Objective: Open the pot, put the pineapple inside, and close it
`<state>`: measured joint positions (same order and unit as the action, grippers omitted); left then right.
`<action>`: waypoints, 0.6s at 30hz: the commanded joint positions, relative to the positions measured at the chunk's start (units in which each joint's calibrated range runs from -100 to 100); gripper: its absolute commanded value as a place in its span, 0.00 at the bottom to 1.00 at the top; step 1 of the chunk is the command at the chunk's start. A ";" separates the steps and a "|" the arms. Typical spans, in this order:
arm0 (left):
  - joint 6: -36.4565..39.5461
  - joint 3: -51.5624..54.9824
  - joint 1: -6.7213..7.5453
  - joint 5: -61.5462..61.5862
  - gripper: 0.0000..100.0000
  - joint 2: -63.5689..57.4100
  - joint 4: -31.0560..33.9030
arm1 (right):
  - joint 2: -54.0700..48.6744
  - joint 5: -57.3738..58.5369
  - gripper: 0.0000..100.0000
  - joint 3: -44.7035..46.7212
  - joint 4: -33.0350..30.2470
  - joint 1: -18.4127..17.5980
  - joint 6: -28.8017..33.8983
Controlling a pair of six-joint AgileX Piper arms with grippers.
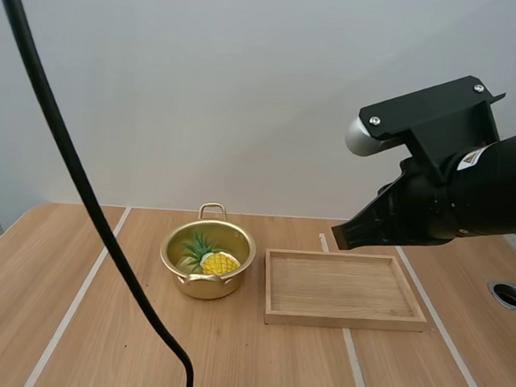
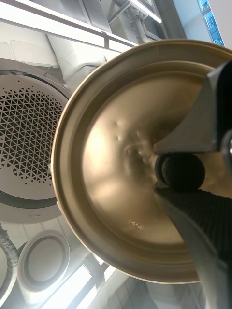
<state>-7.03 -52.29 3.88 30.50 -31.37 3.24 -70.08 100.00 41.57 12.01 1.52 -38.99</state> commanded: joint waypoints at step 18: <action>5.49 0.00 0.14 62.22 0.00 3.30 0.09 | -0.55 0.00 0.00 0.07 0.56 0.23 0.28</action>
<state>-3.42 -52.59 3.88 83.02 -29.37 3.24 -70.08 100.00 41.57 12.09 1.52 -38.99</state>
